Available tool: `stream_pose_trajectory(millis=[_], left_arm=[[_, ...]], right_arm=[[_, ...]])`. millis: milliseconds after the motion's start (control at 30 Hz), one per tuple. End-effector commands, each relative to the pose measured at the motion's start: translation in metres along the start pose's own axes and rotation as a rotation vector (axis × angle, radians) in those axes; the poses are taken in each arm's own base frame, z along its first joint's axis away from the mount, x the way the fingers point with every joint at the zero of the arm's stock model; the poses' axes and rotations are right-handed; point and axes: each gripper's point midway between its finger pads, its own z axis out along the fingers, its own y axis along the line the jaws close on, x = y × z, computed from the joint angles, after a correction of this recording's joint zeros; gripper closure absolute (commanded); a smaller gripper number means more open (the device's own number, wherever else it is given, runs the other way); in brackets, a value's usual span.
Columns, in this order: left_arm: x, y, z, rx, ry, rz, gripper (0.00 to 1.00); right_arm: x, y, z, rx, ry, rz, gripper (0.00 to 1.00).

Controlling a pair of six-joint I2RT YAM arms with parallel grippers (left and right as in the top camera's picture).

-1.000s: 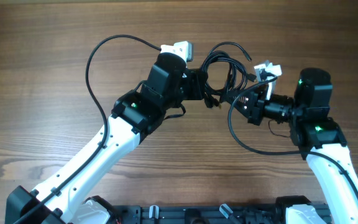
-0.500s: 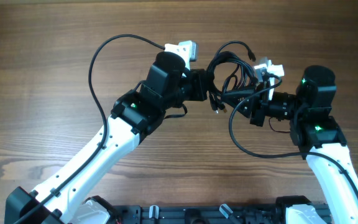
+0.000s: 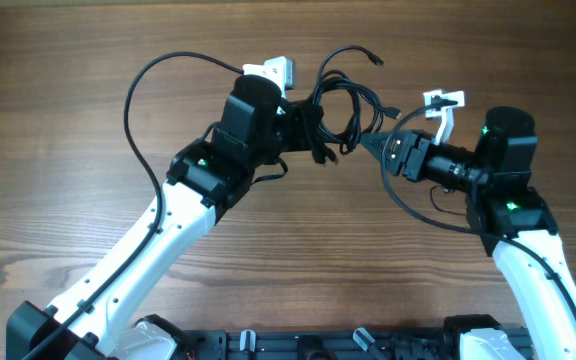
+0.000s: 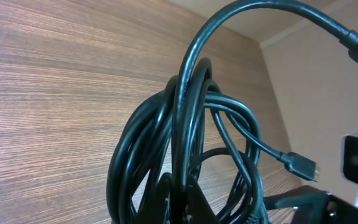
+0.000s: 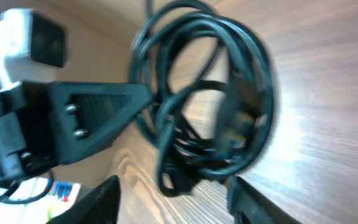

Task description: Untangle cables

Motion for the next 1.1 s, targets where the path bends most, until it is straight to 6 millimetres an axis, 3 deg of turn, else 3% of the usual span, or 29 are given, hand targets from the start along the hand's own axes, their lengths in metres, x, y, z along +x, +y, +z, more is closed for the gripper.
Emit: stream_pose_trajectory(millis=[0,267,500,667,1067], left_arm=[[-0.014,-0.013,-0.011,0.034,-0.044,0.007,0.96],[-0.014,-0.014,-0.010,0.036,-0.048,0.008,0.96],[-0.014,-0.014,-0.010,0.036,-0.048,0.008,0.96],[-0.009,-0.019,-0.010,0.053,-0.031,-0.015,0.96],[-0.006,-0.022,-0.010,0.072,-0.013,-0.015,0.96]], right_arm=[[-0.008,-0.008,-0.002,0.065,-0.033,0.016,0.38],[0.002,0.002,0.002,0.016,0.014,-0.027,0.38],[0.026,0.024,0.019,-0.036,0.093,-0.130,0.38],[0.026,0.016,0.028,0.053,0.064,-0.145,0.38],[0.015,0.002,0.027,0.142,0.005,-0.125,0.39]])
